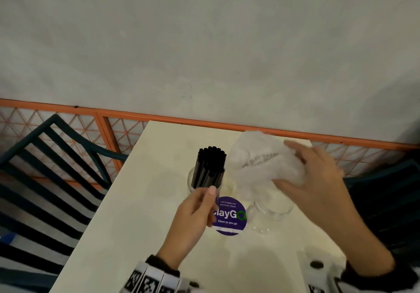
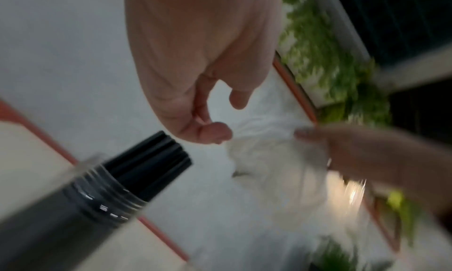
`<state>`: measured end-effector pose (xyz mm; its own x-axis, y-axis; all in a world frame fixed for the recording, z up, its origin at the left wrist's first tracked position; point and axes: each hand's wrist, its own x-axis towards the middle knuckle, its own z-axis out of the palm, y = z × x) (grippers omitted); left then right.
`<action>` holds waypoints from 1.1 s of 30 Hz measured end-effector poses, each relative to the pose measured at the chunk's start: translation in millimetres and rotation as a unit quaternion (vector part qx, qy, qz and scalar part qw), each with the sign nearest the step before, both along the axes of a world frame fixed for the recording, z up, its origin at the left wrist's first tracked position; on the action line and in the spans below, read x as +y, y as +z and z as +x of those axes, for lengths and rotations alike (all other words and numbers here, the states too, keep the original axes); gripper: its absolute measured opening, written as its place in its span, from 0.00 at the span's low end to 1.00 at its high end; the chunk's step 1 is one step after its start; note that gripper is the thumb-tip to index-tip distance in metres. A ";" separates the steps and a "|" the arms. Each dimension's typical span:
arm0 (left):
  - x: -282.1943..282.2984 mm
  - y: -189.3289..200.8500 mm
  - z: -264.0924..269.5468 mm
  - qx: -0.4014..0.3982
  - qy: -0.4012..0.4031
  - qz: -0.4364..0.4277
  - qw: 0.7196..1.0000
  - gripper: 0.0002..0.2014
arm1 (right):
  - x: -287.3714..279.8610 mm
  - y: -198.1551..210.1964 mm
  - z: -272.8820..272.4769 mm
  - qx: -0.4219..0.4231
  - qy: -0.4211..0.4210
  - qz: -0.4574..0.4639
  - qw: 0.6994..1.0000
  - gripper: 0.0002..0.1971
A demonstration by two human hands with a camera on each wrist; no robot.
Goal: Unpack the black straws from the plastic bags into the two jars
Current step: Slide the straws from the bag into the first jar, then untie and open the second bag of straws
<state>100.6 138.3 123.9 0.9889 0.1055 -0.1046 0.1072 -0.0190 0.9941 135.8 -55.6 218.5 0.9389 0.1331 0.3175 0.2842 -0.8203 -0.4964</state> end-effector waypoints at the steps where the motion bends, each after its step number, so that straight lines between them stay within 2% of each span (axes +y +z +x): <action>1: -6.1 6.3 -9.0 0.019 -0.030 -0.061 0.997 0.23 | -3.6 -10.4 -12.9 0.030 0.024 0.046 0.998 0.33; 2: -11.6 9.0 -16.7 0.042 -0.048 -0.105 0.992 0.25 | -5.2 -22.6 -25.7 0.059 0.050 0.091 0.993 0.32; 4: -18.5 4.6 -28.2 0.085 -0.058 -0.138 0.985 0.27 | -6.9 -47.1 -46.6 0.129 0.074 0.176 0.973 0.30; 7: -21.7 -14.5 -43.1 0.127 -0.020 -0.118 0.985 0.23 | -12.9 -82.7 -67.6 0.244 0.099 0.250 0.932 0.40; 8: -21.9 -20.0 -48.2 0.138 -0.007 -0.117 0.983 0.20 | -14.1 -91.3 -73.0 0.279 0.110 0.265 0.916 0.39; 10: -22.2 -28.7 -56.9 0.153 0.012 -0.128 0.980 0.15 | -15.2 -107.0 -80.7 0.323 0.118 0.301 0.889 0.34; 13: -22.1 -35.1 -69.7 0.170 0.011 -0.137 0.976 0.11 | -13.7 -128.9 -88.4 0.366 0.102 0.333 0.863 0.31; 15: -23.4 -37.9 -79.0 0.179 0.022 -0.115 0.977 0.09 | -11.4 -136.1 -92.8 0.387 0.090 0.331 0.856 0.21; 17: -23.5 -40.3 -87.6 0.164 0.076 -0.048 0.982 0.06 | -12.2 -138.5 -93.2 0.369 0.055 0.311 0.874 0.04; 19: -17.2 -44.2 -96.5 0.121 0.164 0.097 0.974 0.07 | -21.7 -143.3 -88.1 0.293 -0.009 0.268 0.918 0.08; 21: -7.4 -47.7 -106.5 0.076 0.228 0.254 0.937 0.14 | -32.2 -144.4 -82.4 0.200 -0.065 0.229 0.951 0.07; 23: -2.7 -51.2 -116.5 0.043 0.233 0.328 0.914 0.18 | -36.3 -148.3 -81.3 0.175 -0.076 0.189 0.963 0.07; 25: -3.2 -59.9 -124.6 0.053 0.210 0.326 0.920 0.13 | -35.9 -159.0 -83.5 0.217 -0.043 0.165 0.961 0.06; 26: -3.8 -63.3 -128.1 0.077 0.197 0.292 0.933 0.10 | -36.0 -163.3 -85.0 0.263 -0.017 0.187 0.946 0.05; 27: -3.9 -64.2 -132.3 0.111 0.176 0.250 0.946 0.10 | -36.1 -164.7 -87.4 0.329 0.012 0.234 0.915 0.04; 28: -3.5 -63.6 -136.4 0.141 0.149 0.202 0.957 0.10 | -37.3 -164.0 -89.4 0.407 0.043 0.294 0.864 0.05; 29: -1.7 -63.1 -140.2 0.165 0.124 0.146 0.968 0.11 | -39.1 -162.2 -91.6 0.479 0.073 0.358 0.798 0.07; 30: -0.2 -61.6 -143.8 0.192 0.102 0.076 0.973 0.11 | -41.8 -160.6 -93.4 0.524 0.103 0.404 0.743 0.09; 31: -0.3 -58.2 -147.8 0.217 0.079 0.003 0.973 0.11 | -44.2 -159.0 -95.0 0.544 0.133 0.424 0.712 0.11; 32: 0.1 -56.2 -151.7 0.233 0.057 -0.052 0.969 0.10 | -45.4 -158.6 -95.3 0.549 0.158 0.430 0.700 0.12; 33: 1.8 -55.5 -154.7 0.234 0.029 -0.075 0.969 0.09 | -45.1 -159.0 -95.6 0.543 0.170 0.426 0.703 0.12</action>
